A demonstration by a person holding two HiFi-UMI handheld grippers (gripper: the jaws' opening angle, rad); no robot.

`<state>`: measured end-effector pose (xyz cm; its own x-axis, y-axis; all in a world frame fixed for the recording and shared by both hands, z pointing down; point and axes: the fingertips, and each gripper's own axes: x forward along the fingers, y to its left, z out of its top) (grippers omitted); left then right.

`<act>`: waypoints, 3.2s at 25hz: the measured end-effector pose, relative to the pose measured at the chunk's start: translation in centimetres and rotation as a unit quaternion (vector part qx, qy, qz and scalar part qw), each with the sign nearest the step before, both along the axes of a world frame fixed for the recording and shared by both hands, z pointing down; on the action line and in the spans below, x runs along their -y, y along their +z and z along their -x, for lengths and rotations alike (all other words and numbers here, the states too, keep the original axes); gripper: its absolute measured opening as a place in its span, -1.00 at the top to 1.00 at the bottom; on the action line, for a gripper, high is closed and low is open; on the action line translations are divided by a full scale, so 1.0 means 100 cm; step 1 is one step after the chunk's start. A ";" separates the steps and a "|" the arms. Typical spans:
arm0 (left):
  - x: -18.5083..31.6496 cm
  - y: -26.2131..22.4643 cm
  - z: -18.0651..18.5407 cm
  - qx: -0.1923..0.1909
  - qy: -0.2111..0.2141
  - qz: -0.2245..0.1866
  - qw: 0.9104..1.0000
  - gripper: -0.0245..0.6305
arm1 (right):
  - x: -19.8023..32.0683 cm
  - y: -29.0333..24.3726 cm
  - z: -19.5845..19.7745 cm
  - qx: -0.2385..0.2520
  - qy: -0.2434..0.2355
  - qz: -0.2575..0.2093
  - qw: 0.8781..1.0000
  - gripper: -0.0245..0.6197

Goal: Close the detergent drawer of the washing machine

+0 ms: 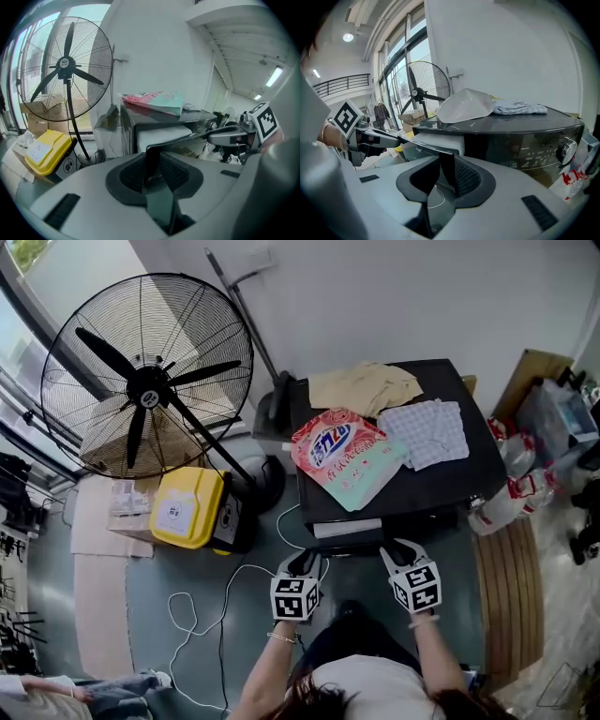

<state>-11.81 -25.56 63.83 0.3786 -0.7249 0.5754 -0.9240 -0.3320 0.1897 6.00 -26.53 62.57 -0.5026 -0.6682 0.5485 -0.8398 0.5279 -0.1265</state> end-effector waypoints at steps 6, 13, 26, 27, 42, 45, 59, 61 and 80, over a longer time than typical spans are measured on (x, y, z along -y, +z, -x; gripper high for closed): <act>0.007 -0.001 0.002 -0.004 -0.010 -0.002 1.000 0.61 | 0.008 -0.001 0.001 0.001 0.010 -0.005 1.000 0.56; 0.012 -0.001 0.002 -0.006 -0.011 -0.006 1.000 0.61 | 0.012 -0.001 0.002 0.006 0.018 -0.007 1.000 0.55; 0.031 -0.003 0.005 -0.004 -0.034 -0.002 0.999 0.61 | 0.030 -0.003 0.003 -0.003 0.043 -0.010 0.999 0.56; 0.034 -0.004 0.005 -0.003 -0.034 0.000 0.999 0.61 | 0.033 -0.003 0.004 -0.007 0.042 -0.008 0.999 0.55; 0.048 -0.002 0.010 -0.008 -0.064 0.001 0.998 0.54 | 0.046 -0.005 0.005 -0.009 0.075 -0.018 0.997 0.50; 0.049 -0.001 0.013 -0.010 -0.068 0.004 0.998 0.43 | 0.047 -0.002 0.002 -0.001 0.084 -0.016 0.996 0.47; 0.053 -0.002 0.011 -0.003 -0.065 -0.003 0.998 0.50 | 0.051 0.000 0.002 0.013 0.084 -0.012 0.996 0.44; 0.052 -0.002 0.010 -0.003 -0.066 -0.002 0.998 0.50 | 0.051 0.000 0.002 0.013 0.085 -0.012 0.996 0.44; 0.055 0.001 0.010 -0.003 -0.085 0.008 0.996 0.50 | 0.054 0.002 0.001 0.018 0.097 -0.004 0.995 0.42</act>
<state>-12.85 -31.11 63.90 0.2552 -0.7696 0.5854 -0.9653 -0.1679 0.2000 5.87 -31.95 62.80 -0.3829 -0.7596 0.5257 -0.9211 0.3570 -0.1552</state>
